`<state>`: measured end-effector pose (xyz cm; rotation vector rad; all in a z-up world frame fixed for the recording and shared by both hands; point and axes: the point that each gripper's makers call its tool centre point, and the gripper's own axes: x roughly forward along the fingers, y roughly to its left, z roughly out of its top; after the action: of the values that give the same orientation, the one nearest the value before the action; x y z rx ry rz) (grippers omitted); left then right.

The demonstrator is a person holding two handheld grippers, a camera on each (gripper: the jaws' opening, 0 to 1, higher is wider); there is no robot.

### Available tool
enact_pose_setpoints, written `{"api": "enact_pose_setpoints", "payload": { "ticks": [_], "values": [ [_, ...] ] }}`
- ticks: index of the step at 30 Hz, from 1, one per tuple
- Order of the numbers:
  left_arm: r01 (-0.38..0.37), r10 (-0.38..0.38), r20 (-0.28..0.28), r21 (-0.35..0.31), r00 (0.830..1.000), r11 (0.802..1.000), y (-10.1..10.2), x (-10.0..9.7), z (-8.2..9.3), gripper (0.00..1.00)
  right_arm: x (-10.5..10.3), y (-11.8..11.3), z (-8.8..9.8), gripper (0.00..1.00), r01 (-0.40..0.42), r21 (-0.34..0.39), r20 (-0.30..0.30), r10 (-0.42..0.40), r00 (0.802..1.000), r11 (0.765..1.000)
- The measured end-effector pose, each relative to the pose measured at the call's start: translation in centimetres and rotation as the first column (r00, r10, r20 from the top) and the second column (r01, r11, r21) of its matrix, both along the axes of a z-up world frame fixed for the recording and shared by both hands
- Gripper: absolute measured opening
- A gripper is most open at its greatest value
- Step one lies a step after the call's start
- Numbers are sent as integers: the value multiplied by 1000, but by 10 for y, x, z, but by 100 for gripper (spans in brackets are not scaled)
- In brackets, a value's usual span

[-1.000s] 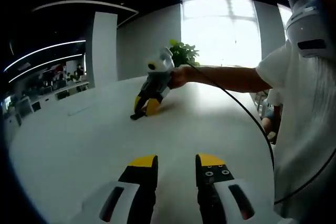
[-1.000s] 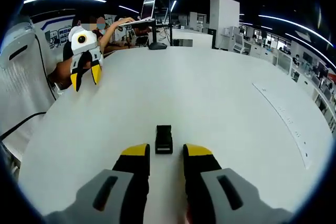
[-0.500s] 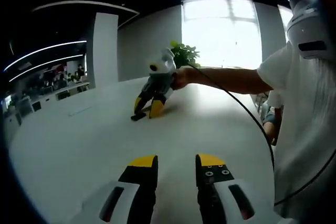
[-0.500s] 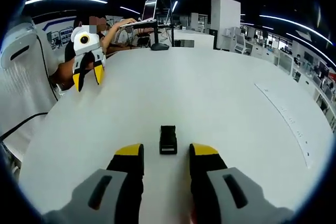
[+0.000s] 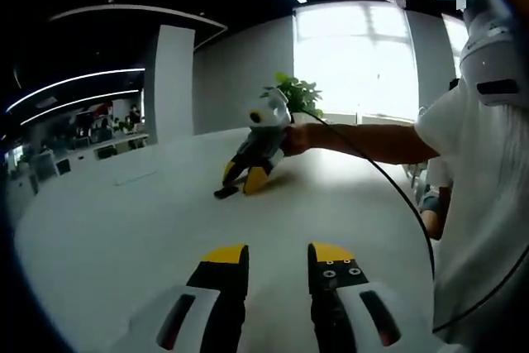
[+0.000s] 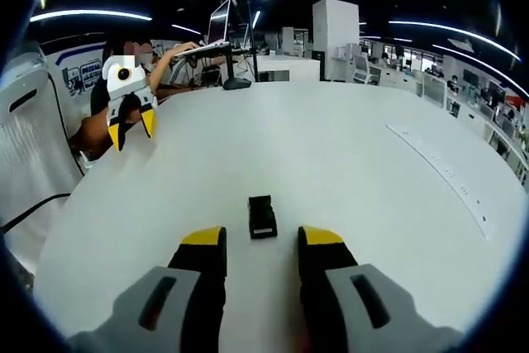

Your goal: Snap the two parts of the plastic buckle together until the buckle closes and remains connected.

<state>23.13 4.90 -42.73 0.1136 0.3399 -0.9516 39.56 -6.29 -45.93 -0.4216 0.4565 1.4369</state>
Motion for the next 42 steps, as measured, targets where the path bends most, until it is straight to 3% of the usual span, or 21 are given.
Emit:
{"api": "enact_pose_setpoints", "payload": {
  "ticks": [8,14,24,32,35,36,38,41,42],
  "values": [
    [-37,37,9,-20,999,999,-1,9,4,28,-6,-11,14,35,63,39,46,-64,997,997],
    [-110,109,49,30,993,993,1,26,5,28,-12,-23,14,34,123,40,54,-125,991,992],
    [-259,262,33,-66,965,964,11,51,21,28,-21,-37,23,34,266,88,61,-272,960,960],
    [-324,327,5,-116,945,939,11,60,21,27,-43,-40,25,37,389,121,60,-398,916,913],
    [-345,348,6,-116,938,932,9,58,19,27,-56,-43,22,40,454,122,28,-460,888,883],
    [-350,353,7,-120,936,929,8,57,19,27,-61,-45,23,40,496,136,15,-503,864,857],
    [-362,366,7,-119,931,924,7,56,17,27,-70,-48,25,40,536,153,-3,-542,840,830],
    [-383,386,3,-108,923,917,6,51,12,27,-84,-48,29,40,559,174,-6,-567,824,811],
    [-388,389,-9,-110,921,915,6,49,10,27,-89,-49,30,40,582,184,-20,-589,808,792]
  ]
}}
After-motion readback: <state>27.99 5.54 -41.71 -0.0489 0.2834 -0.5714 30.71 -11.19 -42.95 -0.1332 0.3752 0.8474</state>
